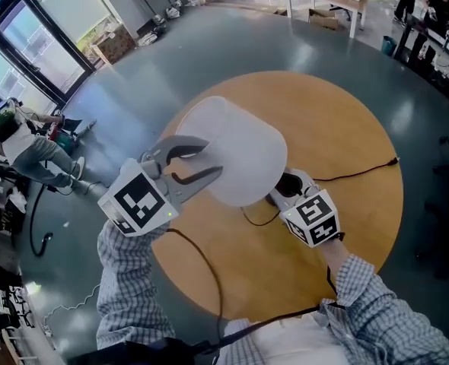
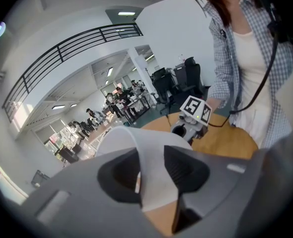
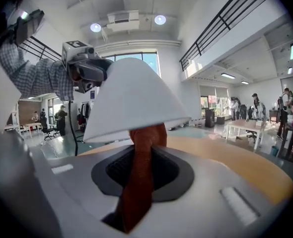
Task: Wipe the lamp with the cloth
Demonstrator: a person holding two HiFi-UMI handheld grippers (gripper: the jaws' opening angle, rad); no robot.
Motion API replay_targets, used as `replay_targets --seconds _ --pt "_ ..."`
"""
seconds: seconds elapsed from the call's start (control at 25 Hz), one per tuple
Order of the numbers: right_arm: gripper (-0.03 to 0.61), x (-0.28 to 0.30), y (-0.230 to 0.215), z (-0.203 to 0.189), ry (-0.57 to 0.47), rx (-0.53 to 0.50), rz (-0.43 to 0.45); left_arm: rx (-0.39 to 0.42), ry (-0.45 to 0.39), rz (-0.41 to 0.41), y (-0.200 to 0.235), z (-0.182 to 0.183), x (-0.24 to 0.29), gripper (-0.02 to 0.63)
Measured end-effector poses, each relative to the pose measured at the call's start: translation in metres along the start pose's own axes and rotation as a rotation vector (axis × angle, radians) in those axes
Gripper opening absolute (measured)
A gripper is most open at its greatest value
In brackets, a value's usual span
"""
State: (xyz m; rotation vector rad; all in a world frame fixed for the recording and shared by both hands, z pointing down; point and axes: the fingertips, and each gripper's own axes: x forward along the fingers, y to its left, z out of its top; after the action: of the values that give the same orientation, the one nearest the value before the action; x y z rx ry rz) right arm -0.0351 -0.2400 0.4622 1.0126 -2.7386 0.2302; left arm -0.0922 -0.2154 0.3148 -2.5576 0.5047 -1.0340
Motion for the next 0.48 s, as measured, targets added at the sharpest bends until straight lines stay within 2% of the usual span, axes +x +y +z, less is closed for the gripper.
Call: replay_targets --seconds 0.08,0.16,0.48 --pt "0.080 0.003 0.007 0.008 -0.019 -0.027 0.022 0.006 0.002 0.000 -0.001 0.001 0.003 0.147" --pt "0.080 0.009 0.011 0.001 0.003 -0.043 0.030 0.010 0.003 0.000 -0.001 0.002 0.004 0.147" --pt "0.081 0.006 0.005 -0.096 0.236 0.015 -0.008 0.037 0.005 -0.006 -0.002 0.009 0.008 0.147"
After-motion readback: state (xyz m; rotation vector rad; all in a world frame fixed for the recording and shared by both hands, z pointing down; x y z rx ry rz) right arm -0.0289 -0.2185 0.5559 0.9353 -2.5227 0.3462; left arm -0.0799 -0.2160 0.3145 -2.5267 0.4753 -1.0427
